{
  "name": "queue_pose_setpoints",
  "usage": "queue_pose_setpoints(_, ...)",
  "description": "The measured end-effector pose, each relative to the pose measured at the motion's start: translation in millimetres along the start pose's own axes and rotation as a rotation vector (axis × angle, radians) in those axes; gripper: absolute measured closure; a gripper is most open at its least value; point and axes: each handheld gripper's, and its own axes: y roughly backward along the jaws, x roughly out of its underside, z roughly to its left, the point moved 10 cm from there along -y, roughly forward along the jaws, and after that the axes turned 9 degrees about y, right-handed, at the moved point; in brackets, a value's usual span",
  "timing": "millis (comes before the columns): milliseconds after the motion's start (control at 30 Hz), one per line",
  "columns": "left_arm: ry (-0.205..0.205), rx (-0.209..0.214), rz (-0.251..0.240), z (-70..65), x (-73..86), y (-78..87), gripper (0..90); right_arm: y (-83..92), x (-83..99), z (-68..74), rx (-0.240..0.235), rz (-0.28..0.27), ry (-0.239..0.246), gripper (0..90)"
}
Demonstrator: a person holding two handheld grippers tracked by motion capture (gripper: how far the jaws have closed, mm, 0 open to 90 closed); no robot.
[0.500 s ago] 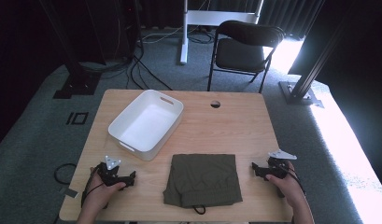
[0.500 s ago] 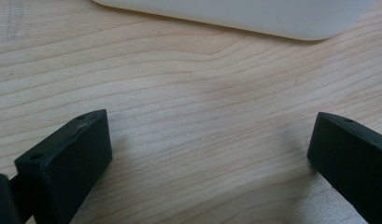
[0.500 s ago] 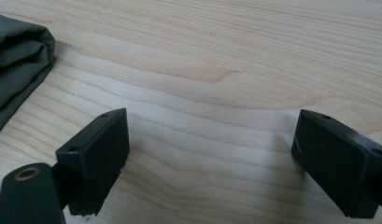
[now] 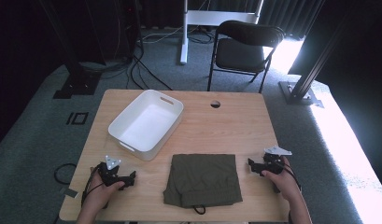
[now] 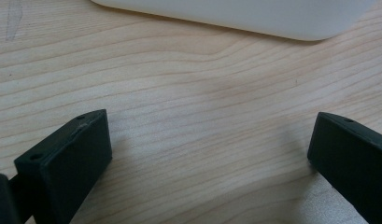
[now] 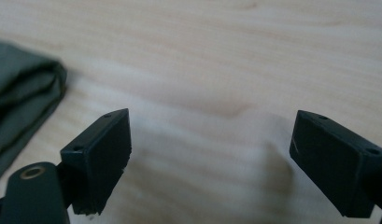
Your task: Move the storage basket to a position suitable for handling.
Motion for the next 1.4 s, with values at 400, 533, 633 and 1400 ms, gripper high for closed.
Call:
queue_pose_setpoints(400, 0.0, 0.0, 0.0, 0.0, 0.0, 0.0, 0.9, -14.0, -46.2, -2.6, -0.005, -0.061, 0.011, 12.6)
queue_pose_setpoints(533, 0.0, 0.0, 0.0, 0.0, 0.0, 0.0, 0.9, -24.0, -60.7, 4.4, -0.019, -0.066, 0.036, 12.6)
queue_pose_setpoints(633, -0.001, 0.0, 0.0, 0.0, 0.0, 0.0, 0.8, -30.0, -70.9, 11.7, -0.031, -0.072, 0.052, 12.6)
queue_pose_setpoints(1400, -0.055, 0.092, -0.032, -11.8, -6.7, 12.9, 1.0, -68.6, -168.2, 81.5, -0.147, -0.135, 0.179, 12.6)
